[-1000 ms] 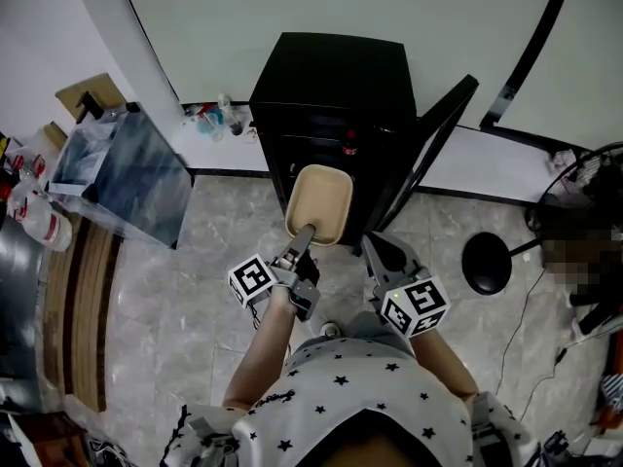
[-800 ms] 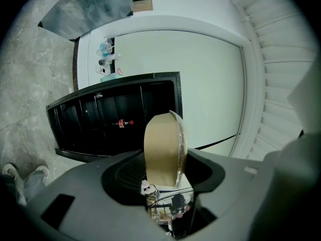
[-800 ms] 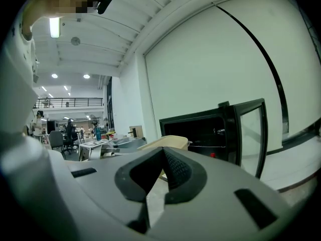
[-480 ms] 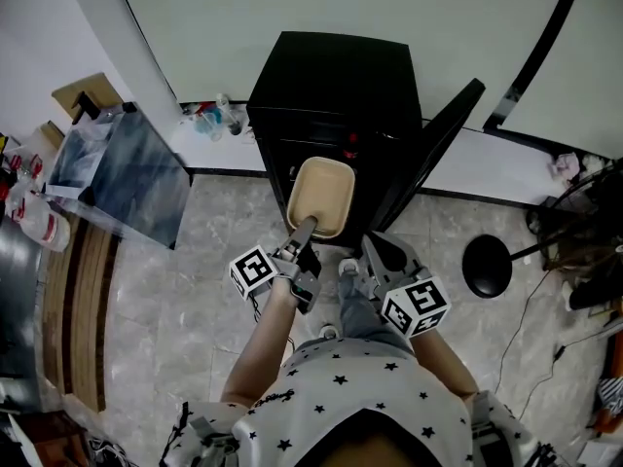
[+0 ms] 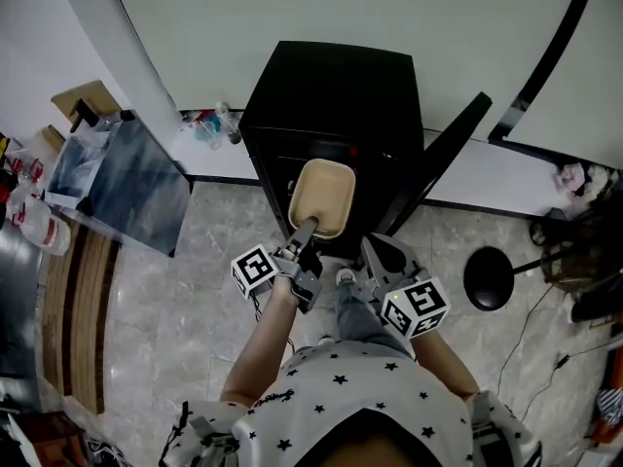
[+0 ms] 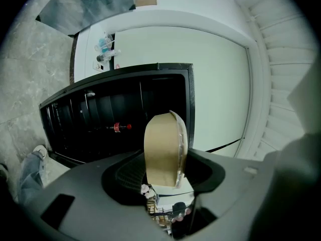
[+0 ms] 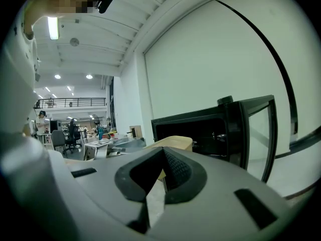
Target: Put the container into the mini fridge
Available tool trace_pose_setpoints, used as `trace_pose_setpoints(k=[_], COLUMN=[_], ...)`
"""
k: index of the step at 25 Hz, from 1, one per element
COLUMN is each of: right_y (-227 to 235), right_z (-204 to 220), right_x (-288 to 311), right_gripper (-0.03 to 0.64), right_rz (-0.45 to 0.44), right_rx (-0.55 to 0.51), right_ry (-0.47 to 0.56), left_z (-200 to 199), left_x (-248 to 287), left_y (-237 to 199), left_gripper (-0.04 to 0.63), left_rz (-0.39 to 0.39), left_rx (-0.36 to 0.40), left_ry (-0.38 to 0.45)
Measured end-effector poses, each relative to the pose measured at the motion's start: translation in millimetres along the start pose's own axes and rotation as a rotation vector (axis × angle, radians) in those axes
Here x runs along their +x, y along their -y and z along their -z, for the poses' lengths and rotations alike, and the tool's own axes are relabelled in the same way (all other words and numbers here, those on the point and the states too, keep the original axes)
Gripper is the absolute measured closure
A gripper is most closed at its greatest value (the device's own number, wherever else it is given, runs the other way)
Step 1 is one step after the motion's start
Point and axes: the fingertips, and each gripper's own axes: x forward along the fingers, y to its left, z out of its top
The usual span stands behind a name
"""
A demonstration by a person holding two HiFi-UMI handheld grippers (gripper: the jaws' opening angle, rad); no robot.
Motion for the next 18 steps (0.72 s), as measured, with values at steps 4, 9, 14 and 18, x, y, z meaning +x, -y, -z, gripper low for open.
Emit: trace_pose_setpoints(k=[4, 9, 14, 18], right_y=[11.8, 22.7, 37.5, 44.3], right_z=[-0.8, 1.3, 1.4, 3.8], right_x=[11.3, 20.2, 28.6, 34.7], right_gripper=[0.624, 0.624, 0.624, 0.624], right_rz=[-0.006, -0.009, -0.007, -0.004], right_rx=[0.002, 0.004, 0.015, 0.023], right_ry=[-0.003, -0.009, -0.015, -0.019], left_z=[-7.4, -12.8, -20.5, -24.9], left_x=[19.3, 37.2, 58.4, 72.4], left_y=[-3.5, -12.4, -22.0, -27.6], left_gripper=[0.367, 0.367, 0.367, 0.367], left_rz=[0.002, -0.005, -0.021, -0.034], left_rx=[-0.003, -0.034, -0.045, -0.054], left_ry=[0.0, 0.003, 0.005, 0.003])
